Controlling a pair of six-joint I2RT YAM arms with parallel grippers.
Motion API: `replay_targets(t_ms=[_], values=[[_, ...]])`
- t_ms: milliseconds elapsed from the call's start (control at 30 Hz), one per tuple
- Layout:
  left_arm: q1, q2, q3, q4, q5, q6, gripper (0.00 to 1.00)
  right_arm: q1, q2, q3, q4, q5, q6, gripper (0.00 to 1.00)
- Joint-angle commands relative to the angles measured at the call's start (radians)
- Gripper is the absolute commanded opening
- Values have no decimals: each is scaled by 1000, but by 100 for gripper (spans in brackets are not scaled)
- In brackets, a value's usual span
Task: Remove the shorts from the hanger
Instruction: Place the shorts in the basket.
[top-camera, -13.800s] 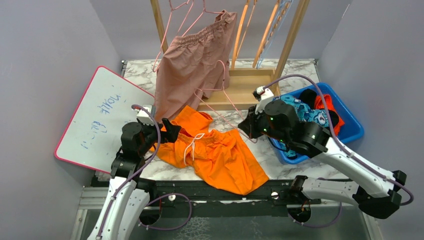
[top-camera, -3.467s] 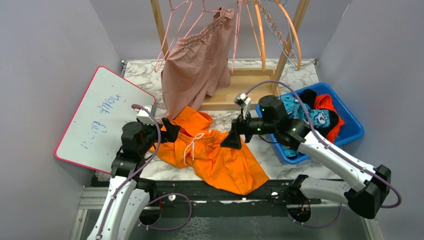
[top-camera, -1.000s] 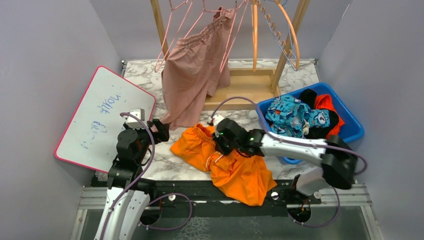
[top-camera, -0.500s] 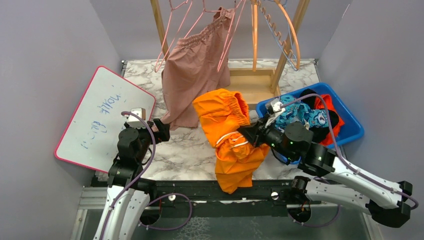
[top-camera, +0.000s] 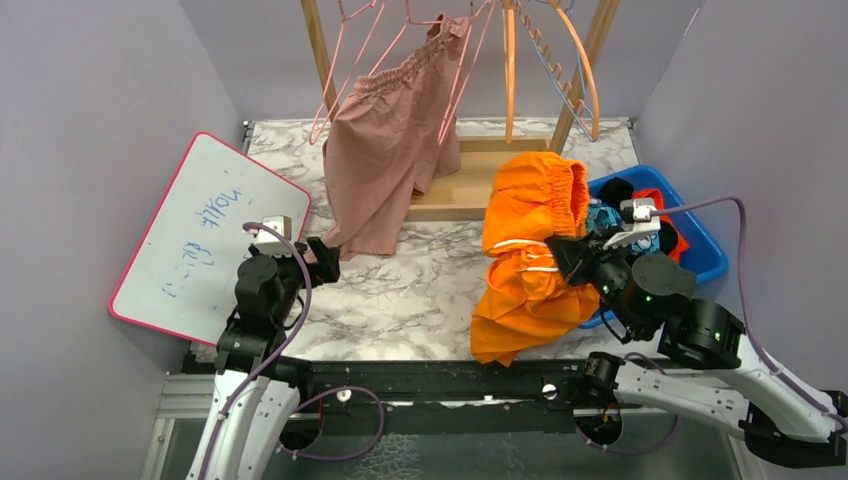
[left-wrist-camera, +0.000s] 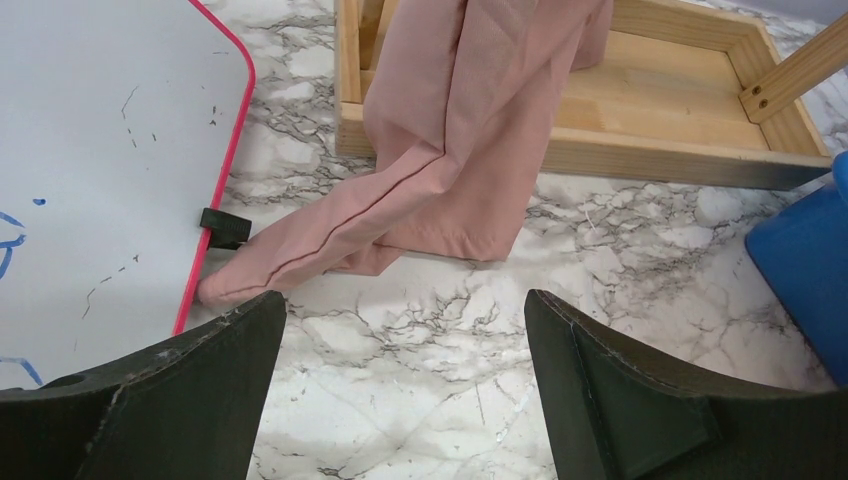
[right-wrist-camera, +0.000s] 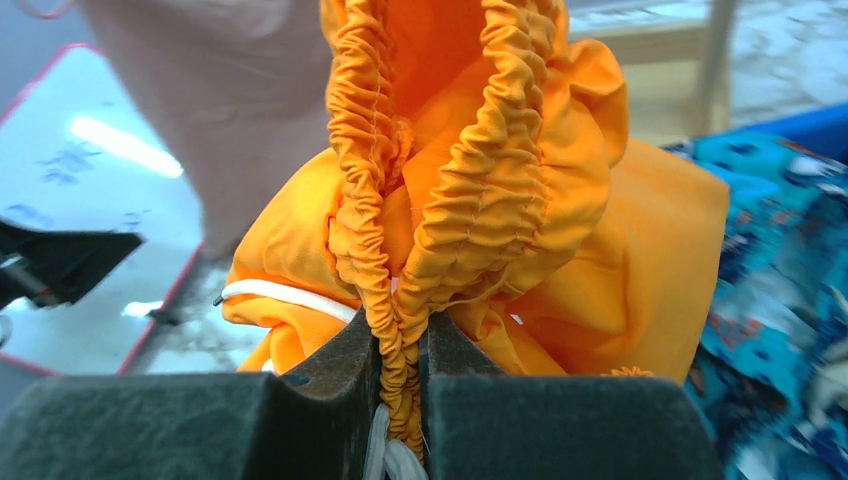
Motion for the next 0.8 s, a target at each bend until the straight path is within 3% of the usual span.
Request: replay_targets(t_ms=[0,200,433,500,567,600,667,767], values=[[3,2,24,20,22,7,92,3,-9,25,-176,240,135,1],[4,9,21,23,27,7,92,3,50,88,-340,470,284,1],[4,20,22,27,33,3,92,3,189,117,-374,853,296,2],[3,22,22,26,31,1,92,1,196,86,-270,897,219,1],[4,25,23,26,33,1,92,1,177,22,-19,960,3,1],[4,25,21,27,35,1,92,-3,169,11,0,967,-6,1],[3,26,21,30,39,2,92,-4,178,42,-124,966,105,2],[4,33,19,32,49,2,92,-4,233,98,-162,881,80,2]])
